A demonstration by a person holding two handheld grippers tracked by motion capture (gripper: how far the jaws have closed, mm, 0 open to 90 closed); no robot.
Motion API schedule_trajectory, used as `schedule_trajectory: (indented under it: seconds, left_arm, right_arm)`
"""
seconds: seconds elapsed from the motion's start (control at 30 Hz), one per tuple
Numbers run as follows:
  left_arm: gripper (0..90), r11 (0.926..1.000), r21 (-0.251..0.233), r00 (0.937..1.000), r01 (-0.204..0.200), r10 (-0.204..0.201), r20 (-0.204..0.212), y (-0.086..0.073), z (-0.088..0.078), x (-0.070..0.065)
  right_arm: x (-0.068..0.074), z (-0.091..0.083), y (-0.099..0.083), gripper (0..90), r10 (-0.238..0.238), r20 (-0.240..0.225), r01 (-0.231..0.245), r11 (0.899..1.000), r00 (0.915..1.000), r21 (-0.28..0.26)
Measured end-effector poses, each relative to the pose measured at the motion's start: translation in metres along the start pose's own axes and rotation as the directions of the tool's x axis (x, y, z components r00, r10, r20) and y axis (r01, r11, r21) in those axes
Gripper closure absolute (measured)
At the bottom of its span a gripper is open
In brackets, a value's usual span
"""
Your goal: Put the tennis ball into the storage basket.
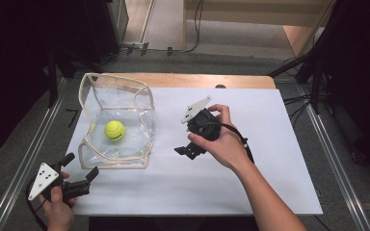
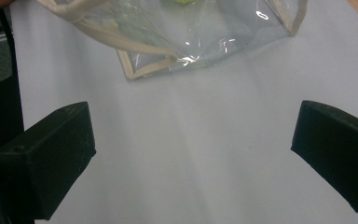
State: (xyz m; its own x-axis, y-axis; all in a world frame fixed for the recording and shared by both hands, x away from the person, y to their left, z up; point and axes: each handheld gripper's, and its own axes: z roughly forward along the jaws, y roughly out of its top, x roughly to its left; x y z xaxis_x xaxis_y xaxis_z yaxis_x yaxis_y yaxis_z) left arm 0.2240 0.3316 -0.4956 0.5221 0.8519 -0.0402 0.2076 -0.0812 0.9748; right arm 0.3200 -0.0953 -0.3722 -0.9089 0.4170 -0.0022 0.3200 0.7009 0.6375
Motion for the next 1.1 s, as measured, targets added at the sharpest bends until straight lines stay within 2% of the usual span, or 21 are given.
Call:
schedule_trajectory:
  seconds: [0.63,0.8,1.1]
  left_arm:
    - [0.0,1.0000,0.000,1.0000,0.001,-0.001,0.000,0.000,0.000,0.000]
    - [0.0,1.0000,0.002,1.0000,0.001,-0.001,0.000,0.000,0.000,0.000]
    - [0.0,1.0000,0.003,1.0000,0.000,0.000,-0.002,0.000,0.000,0.000]
  right_arm:
    - [-0.004,0.002,-0.050,0.0,0.063,0.044,-0.061,0.997,0.9970,-0.045]
    - [-0.005,-0.003,-0.062,0.0,0.081,0.063,-0.076,0.994,0.9947,-0.080]
    - [-0.007,-0.008,-0.084,0.0,0.108,0.074,-0.101,0.991,0.9914,-0.092]
